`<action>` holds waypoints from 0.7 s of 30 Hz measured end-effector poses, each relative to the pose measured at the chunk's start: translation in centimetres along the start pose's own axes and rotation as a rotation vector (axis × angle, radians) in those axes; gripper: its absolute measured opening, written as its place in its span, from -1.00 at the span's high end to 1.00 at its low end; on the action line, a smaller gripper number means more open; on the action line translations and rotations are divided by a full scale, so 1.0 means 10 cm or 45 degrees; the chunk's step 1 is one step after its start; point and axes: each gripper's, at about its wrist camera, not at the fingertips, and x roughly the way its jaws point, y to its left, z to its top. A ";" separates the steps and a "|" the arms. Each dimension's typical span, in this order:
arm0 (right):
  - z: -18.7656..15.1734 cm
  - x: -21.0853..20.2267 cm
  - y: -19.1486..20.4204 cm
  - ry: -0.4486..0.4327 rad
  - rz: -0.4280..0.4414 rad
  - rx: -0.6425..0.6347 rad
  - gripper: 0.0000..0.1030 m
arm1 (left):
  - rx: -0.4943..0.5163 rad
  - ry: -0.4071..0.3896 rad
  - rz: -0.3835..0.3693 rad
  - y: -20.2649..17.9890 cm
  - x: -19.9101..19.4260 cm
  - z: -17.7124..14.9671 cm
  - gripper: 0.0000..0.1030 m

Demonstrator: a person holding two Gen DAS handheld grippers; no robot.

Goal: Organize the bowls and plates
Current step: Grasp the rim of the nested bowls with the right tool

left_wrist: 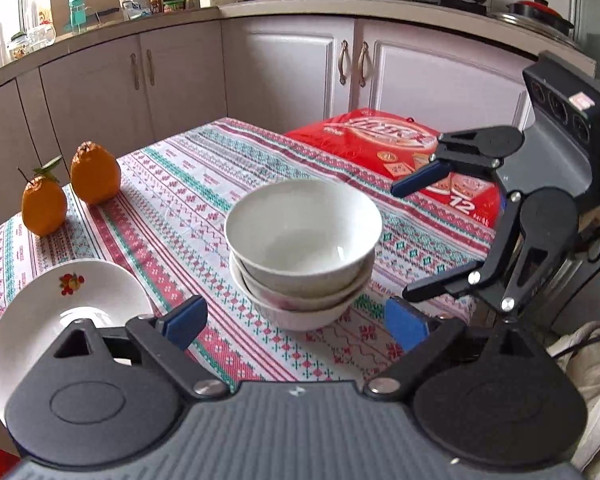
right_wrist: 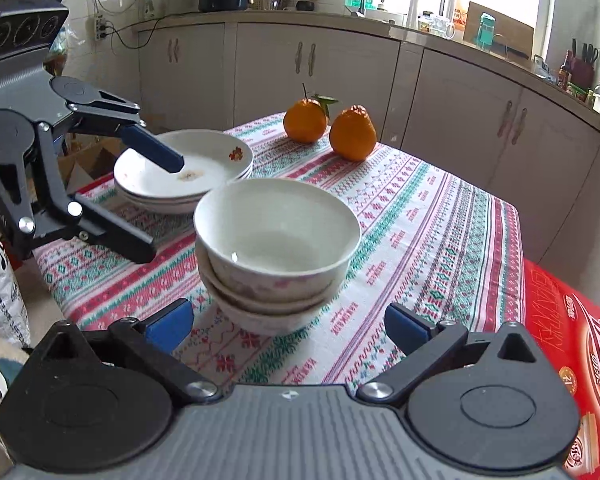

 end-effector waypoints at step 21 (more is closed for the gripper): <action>0.07 0.57 -0.14 0.144 0.125 -0.303 -1.00 | 0.129 0.162 -0.095 0.16 0.62 -0.06 -0.84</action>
